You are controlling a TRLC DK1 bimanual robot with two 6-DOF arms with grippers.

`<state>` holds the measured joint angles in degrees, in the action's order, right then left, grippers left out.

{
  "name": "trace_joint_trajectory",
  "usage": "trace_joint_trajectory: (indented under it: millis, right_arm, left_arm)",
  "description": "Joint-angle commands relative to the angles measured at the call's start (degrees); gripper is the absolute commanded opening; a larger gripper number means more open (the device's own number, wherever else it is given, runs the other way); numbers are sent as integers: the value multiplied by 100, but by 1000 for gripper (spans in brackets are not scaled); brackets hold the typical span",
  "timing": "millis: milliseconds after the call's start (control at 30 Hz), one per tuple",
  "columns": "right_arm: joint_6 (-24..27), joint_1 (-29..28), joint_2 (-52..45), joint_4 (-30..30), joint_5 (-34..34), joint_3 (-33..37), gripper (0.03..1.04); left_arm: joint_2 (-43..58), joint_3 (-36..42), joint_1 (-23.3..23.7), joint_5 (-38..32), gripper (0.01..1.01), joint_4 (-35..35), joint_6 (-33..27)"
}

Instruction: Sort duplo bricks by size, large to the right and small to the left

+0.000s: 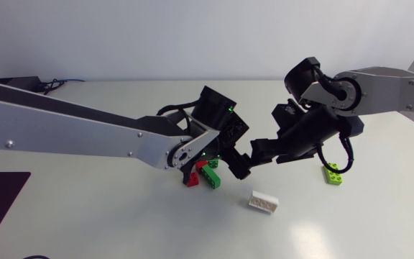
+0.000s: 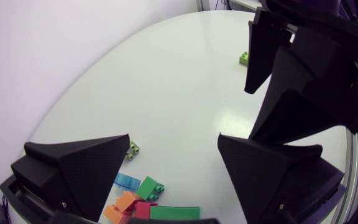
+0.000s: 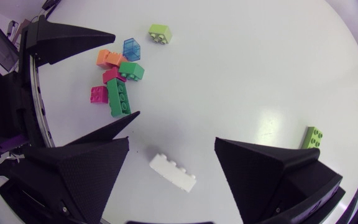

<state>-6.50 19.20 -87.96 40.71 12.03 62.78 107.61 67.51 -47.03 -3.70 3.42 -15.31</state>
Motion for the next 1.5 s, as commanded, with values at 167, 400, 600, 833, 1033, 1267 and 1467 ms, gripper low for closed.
trace_joint_trajectory:
  millis: [167,400,600,833,1033,1267,1467]
  right_arm:
    - [-35,-312,51,69,45,164,993]
    - [316,-215,104,394,203,-12,993]
    - [413,312,403,543,185,-697,993]
    - [624,409,535,280,-96,-1787,993]
    - [641,479,464,-98,-351,-2183,992]
    - [598,725,95,-318,-483,-2077,993]
    - [466,954,-344,-529,-483,-1901,980]
  left_arm:
    - [-30,123,97,-34,987,62,186]
    - [-1058,-255,1213,-43,987,-237,204]
    - [-1700,-1055,1600,-34,987,-219,37]
    - [-1981,-1433,1670,10,987,-193,55]
    - [-2104,-1503,1662,19,987,-193,116]
    - [-2122,-1547,1618,19,987,-193,116]
    - [-2148,-1600,1609,28,987,-193,116]
